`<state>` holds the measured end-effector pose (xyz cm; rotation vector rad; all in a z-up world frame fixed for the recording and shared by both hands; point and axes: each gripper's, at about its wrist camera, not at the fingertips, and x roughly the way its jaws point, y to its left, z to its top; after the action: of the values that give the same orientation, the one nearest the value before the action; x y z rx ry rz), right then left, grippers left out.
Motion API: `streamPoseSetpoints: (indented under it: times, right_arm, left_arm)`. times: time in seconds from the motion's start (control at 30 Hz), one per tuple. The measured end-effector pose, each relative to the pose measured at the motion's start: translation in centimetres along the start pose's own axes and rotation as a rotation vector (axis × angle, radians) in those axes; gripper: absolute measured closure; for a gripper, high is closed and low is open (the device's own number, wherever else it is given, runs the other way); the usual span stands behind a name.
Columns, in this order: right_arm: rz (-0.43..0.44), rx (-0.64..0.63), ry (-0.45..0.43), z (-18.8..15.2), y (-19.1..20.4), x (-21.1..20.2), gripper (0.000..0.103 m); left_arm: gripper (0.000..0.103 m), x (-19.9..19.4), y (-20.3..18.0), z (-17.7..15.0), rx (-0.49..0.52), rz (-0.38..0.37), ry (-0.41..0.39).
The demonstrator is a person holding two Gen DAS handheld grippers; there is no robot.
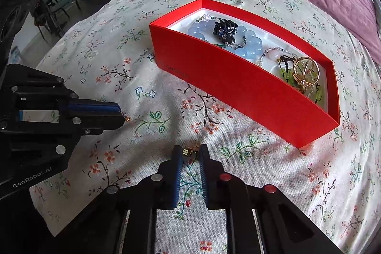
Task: Organize jewelry
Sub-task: 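Grasp another gold stud earring with right tool while left tool holds its earring, then carry both stud earrings into the red box and open both tools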
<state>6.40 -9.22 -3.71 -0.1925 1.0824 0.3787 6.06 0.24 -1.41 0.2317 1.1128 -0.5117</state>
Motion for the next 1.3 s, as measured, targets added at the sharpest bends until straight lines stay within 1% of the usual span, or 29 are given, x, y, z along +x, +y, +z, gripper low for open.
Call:
streamPoseSetpoints:
  times: [0.43, 0.8, 1.13, 1.3]
  right_arm:
    - [-0.006, -0.001, -0.003, 0.2, -0.1, -0.6, 0.092]
    - [0.004, 0.042, -0.047, 0.6, -1.3, -2.8, 0.092]
    - [-0.01, 0.129, -0.103, 1.4, -3.7, -5.4, 0.092]
    - [-0.012, 0.192, -0.145, 2.0, -5.3, -7.0, 0.092]
  left_arm:
    - [0.097, -0.6, 0.4, 0.5, -0.011, 0.008, -0.025]
    - [0.097, -1.8, 1.2, 1.0, -0.037, 0.017, -0.059]
    - [0.097, -3.4, 1.5, 2.3, -0.057, 0.019, -0.114]
    - [0.097, -4.2, 1.2, 3.5, -0.068, 0.007, -0.147]
